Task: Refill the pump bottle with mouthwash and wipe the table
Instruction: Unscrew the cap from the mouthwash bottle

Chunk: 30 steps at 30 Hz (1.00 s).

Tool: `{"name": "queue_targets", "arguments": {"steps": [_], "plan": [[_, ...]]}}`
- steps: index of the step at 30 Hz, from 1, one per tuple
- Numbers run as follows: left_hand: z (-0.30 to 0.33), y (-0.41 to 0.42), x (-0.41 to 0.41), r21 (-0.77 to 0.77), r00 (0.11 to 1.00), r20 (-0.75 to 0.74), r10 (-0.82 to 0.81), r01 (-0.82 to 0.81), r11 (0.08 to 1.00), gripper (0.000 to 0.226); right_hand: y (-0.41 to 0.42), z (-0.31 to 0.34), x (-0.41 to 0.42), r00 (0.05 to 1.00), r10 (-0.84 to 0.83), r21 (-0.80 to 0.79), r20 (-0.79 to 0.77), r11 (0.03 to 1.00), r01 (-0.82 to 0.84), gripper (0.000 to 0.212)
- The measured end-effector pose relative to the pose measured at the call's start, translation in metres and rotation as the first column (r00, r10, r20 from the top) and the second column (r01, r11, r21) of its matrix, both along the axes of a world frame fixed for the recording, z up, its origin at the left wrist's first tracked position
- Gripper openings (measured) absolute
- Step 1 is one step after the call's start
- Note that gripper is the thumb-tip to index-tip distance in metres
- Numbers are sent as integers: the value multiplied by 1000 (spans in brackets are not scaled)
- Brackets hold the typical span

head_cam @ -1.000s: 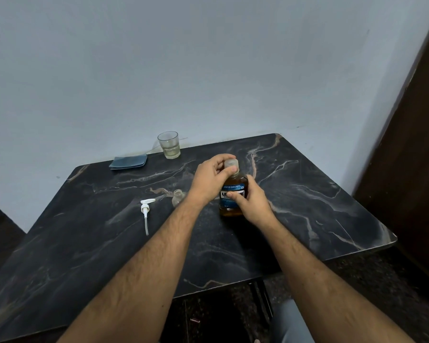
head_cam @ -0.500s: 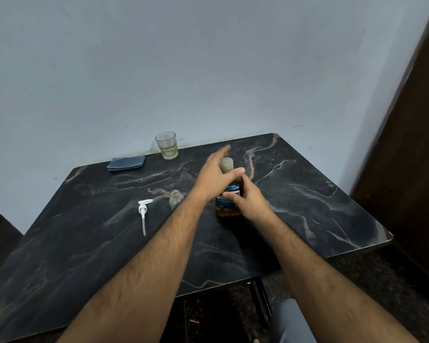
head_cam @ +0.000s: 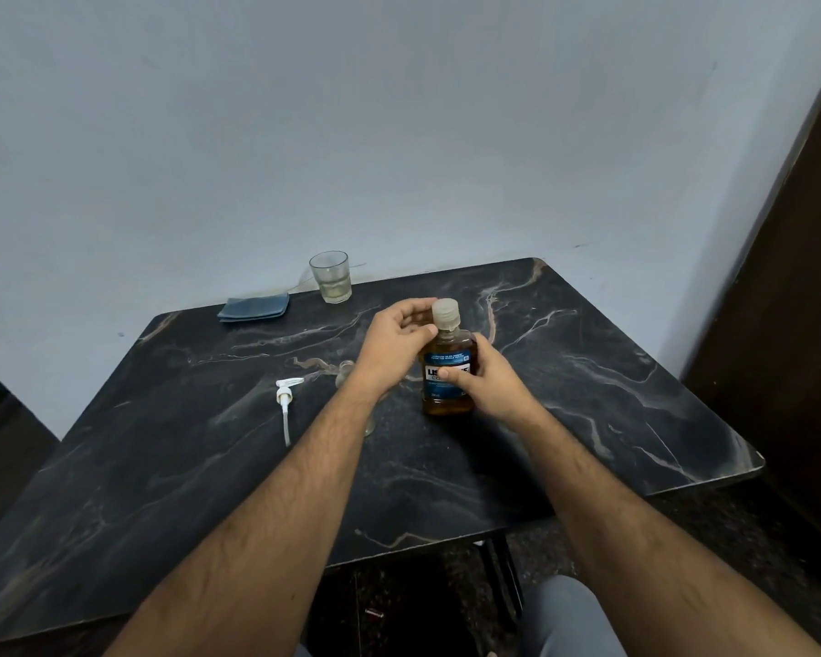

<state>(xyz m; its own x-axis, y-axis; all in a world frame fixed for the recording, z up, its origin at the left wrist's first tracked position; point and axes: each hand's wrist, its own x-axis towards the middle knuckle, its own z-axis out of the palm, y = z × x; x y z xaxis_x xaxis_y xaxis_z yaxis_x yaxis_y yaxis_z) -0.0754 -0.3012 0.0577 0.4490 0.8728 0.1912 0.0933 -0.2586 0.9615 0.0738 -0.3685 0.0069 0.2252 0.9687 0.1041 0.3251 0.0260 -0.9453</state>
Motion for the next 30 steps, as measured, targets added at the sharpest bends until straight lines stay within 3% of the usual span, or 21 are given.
{"name": "queue_targets", "arguments": {"steps": [6,8,11,14,18,21,25,30], "plan": [[-6,-4,-3,21,995,-97,3,-1,1000,51,0,5,17,996,76,-125,50,990,-69,63],[-11,-4,-5,9,987,-161,5,-4,1000,54,-5,18,26,993,64,-121,97,991,-52,58],[-17,-6,-6,35,966,-257,19,-11,999,55,-11,51,33,969,-125,60,211,992,115,37],[-17,-10,-4,52,962,-267,61,-49,997,51,-10,85,22,937,-192,189,291,972,140,29],[-16,-14,-3,40,964,-252,81,-73,997,46,1,107,4,803,-170,135,572,984,112,49],[-15,-16,-3,30,963,-256,79,-74,997,44,7,109,-1,705,-166,97,690,986,137,46],[-14,-16,-4,20,963,-262,66,-63,998,44,9,108,0,752,-137,106,645,990,90,33],[-13,-17,-4,19,962,-263,71,-69,997,47,3,116,8,918,-191,220,347,968,119,28]]}}
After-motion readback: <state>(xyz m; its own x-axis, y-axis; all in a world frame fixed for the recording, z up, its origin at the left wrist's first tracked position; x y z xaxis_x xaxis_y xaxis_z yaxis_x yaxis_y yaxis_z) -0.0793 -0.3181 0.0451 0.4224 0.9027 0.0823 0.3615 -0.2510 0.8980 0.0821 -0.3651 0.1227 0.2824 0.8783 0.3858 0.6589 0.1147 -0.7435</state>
